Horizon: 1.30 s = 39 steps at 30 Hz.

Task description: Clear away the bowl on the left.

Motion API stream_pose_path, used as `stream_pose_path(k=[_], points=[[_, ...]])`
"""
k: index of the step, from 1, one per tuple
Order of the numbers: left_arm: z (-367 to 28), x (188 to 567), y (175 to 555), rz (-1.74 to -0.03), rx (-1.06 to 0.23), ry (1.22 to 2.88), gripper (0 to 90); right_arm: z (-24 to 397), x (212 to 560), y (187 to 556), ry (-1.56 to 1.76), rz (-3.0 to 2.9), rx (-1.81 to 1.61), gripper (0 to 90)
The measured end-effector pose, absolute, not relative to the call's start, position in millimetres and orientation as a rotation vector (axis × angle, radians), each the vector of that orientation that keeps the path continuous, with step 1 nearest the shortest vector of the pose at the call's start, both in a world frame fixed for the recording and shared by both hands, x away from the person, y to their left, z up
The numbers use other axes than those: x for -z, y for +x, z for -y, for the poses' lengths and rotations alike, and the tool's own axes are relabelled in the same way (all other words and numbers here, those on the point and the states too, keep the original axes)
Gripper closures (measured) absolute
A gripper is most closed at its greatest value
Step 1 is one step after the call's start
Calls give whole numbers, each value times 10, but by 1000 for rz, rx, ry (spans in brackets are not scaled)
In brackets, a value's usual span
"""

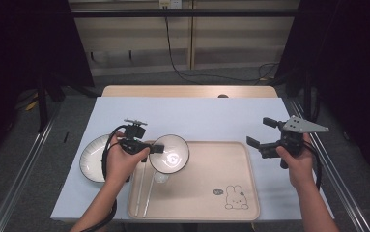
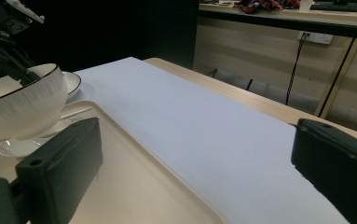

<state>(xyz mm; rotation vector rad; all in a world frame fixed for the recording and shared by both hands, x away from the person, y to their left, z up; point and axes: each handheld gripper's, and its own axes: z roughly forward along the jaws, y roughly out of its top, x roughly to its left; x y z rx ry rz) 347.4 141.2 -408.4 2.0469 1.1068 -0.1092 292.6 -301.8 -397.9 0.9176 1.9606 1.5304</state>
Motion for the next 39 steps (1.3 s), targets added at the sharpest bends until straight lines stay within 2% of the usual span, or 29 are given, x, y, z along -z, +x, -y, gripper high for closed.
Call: stream_pose_path(k=[18, 39], points=[[-1129, 4218, 3290, -1028, 191, 2151, 823, 3010, 3985, 2926, 913, -1973, -1526, 17], [-1055, 4381, 3180, -936, 243, 2266, 821, 3016, 3983, 2921, 914, -1974, -1520, 17]])
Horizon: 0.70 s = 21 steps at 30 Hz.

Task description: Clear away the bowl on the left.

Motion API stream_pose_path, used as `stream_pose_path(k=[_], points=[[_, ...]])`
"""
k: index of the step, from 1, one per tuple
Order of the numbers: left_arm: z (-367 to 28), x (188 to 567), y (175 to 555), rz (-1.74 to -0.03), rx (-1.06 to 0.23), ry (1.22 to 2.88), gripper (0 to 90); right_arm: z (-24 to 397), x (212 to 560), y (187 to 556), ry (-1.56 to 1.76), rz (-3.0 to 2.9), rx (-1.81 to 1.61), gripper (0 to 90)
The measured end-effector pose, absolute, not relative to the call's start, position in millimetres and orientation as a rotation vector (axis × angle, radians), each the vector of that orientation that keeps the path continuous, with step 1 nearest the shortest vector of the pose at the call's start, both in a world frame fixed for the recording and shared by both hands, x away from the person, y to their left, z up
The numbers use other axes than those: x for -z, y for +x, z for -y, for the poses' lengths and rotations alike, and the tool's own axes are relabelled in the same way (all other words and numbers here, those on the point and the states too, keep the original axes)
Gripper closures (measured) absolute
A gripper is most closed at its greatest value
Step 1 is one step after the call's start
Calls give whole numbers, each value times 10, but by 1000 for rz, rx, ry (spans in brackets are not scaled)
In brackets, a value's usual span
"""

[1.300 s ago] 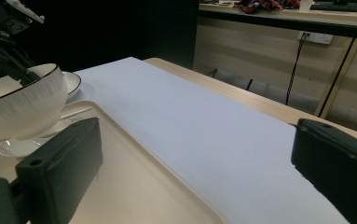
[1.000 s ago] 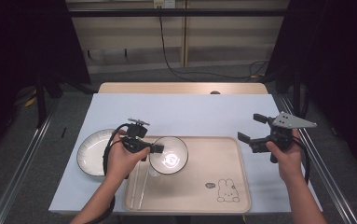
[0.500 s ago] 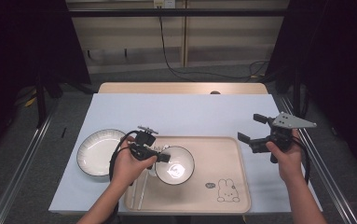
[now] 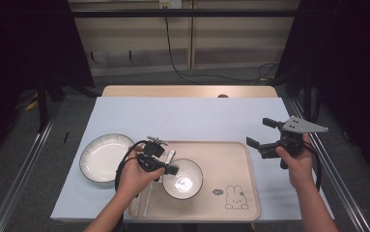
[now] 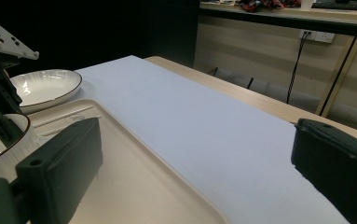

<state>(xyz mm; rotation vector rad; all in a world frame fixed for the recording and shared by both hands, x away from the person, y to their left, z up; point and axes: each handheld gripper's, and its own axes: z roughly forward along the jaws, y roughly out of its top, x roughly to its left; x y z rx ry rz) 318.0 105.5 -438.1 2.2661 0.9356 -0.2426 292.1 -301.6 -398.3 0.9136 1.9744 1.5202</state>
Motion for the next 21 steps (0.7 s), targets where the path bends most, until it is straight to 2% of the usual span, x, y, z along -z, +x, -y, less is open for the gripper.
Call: stream_pose_path(k=[21], points=[[-1049, 4496, 3114, -917, 304, 2293, 819, 3005, 3987, 2924, 906, -1976, -1526, 17]])
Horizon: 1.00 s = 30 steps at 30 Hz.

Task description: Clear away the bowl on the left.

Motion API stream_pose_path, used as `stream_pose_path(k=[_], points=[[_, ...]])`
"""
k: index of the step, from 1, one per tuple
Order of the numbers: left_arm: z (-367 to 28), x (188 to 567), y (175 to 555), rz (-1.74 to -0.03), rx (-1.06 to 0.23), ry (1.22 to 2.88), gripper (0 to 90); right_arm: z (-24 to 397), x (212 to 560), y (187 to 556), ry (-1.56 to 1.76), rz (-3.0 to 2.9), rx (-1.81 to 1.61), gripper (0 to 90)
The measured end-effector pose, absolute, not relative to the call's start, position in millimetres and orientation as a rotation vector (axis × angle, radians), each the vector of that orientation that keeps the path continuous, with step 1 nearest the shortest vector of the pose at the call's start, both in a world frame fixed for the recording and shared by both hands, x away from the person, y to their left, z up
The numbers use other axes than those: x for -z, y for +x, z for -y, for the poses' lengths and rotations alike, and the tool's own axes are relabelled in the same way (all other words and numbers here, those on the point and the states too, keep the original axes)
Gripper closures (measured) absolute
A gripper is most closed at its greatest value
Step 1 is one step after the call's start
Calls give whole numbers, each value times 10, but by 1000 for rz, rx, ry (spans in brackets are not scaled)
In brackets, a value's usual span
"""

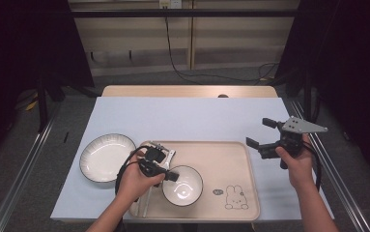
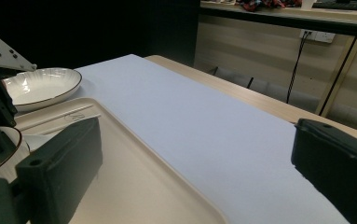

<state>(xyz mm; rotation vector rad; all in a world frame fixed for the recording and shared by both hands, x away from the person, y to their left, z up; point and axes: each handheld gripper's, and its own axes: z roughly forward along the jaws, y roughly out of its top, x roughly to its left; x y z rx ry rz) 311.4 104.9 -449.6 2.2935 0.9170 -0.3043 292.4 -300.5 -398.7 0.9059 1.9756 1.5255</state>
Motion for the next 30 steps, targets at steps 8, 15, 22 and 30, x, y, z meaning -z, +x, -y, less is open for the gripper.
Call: stream_pose_path(k=[8, 15, 22, 30], points=[[-1039, 4508, 3102, -911, 321, 2270, 811, 3004, 3982, 2918, 915, -1973, -1509, 17], [-1038, 4537, 3125, -904, 326, 2237, 781, 3007, 3985, 2921, 911, -1972, -1524, 17], [-1087, 4492, 3139, -917, 307, 2173, 719, 3001, 3983, 2919, 915, -1976, -1509, 17], [-1169, 4404, 3165, -921, 264, 2165, 607, 2992, 3995, 2928, 905, -1978, -1519, 17]])
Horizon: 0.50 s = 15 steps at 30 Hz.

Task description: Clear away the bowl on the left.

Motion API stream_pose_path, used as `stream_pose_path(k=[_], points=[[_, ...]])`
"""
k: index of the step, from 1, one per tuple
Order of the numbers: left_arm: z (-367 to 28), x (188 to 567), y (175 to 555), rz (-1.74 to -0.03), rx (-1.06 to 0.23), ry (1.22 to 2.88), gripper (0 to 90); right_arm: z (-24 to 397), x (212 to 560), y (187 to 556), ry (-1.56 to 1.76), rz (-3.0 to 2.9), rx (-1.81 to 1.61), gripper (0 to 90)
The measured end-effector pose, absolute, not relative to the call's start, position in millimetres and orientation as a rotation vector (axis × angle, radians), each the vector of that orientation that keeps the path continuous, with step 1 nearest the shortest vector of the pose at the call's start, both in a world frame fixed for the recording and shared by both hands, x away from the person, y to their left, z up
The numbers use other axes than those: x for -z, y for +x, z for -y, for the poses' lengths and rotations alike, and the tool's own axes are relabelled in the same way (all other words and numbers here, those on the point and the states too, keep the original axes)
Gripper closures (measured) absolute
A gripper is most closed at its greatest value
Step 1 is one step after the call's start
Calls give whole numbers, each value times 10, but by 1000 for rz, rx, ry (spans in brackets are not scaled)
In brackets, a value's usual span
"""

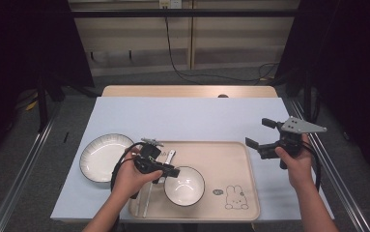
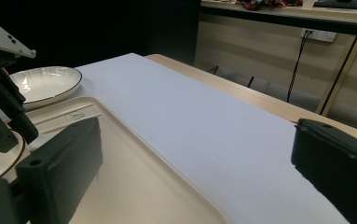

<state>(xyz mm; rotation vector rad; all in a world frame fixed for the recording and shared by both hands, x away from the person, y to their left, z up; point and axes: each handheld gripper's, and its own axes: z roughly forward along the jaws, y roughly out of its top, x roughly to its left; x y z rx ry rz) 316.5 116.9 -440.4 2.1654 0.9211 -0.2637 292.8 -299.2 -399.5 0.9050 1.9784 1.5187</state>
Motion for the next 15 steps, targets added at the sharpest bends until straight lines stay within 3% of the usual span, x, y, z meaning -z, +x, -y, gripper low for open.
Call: stream_pose_path(k=[15], points=[[-1406, 4263, 3252, -977, 200, 2067, 387, 2993, 4002, 2936, 909, -1988, -1513, 17]])
